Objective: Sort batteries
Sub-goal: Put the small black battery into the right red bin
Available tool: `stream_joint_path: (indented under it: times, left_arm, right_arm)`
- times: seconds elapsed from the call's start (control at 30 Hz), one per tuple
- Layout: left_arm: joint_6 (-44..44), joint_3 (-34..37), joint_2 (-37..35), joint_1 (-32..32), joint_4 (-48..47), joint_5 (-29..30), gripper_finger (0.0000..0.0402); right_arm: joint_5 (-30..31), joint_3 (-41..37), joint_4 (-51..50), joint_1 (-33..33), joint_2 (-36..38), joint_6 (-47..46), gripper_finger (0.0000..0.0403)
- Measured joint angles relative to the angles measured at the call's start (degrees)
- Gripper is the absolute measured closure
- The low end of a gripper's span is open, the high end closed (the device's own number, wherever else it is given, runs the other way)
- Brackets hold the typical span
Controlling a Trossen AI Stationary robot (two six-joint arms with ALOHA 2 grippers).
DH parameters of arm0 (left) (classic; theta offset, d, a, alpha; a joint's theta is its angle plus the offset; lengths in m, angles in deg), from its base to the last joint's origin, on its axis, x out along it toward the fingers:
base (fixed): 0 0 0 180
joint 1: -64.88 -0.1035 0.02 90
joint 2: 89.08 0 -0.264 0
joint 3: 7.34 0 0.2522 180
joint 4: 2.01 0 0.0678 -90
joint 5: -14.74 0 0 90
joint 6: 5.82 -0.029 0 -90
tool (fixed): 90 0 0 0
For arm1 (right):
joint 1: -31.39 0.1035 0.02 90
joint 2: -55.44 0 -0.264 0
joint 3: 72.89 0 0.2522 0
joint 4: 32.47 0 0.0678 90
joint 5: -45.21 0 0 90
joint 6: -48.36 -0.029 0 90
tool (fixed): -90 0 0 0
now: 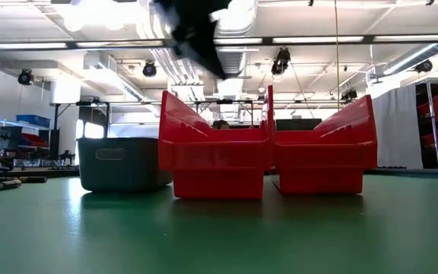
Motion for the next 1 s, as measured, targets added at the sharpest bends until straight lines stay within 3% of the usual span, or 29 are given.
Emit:
stream_joint_path:
  times: [0.2,0.37,0.5,0.63,0.8,1.0]
  left_arm:
    - [21.4,25.3,-20.3,1.8,2.0,13.2,0.0358]
    - [45.9,38.0,-33.8,1.7,-3.8,11.8,0.0354]
    - [60.8,45.8,-39.9,1.9,-6.5,8.4,0.0332]
    - [65.6,50.5,-41.6,2.3,-6.8,4.1,0.0306]
    - [70.1,51.3,-41.1,5.4,-7.1,1.3,0.0295]
    - [80.0,50.2,-39.3,10.7,-16.2,-5.4,0.0293]
  right_arm:
    - [0.5,0.0,-0.3,-0.2,0.0,4.5,0.0184]
    - [1.3,-0.2,-0.6,-1.0,0.0,5.8,0.0184]
    - [2.1,-0.3,-0.5,-1.3,0.0,5.7,0.0184]
    - [2.0,-0.5,-0.6,-1.4,0.0,5.6,0.0184]
    - [1.9,-0.6,-1.8,-1.4,0.0,5.4,0.0184]
    - [1.7,-0.7,-2.2,-1.4,0.0,4.8,0.0184]
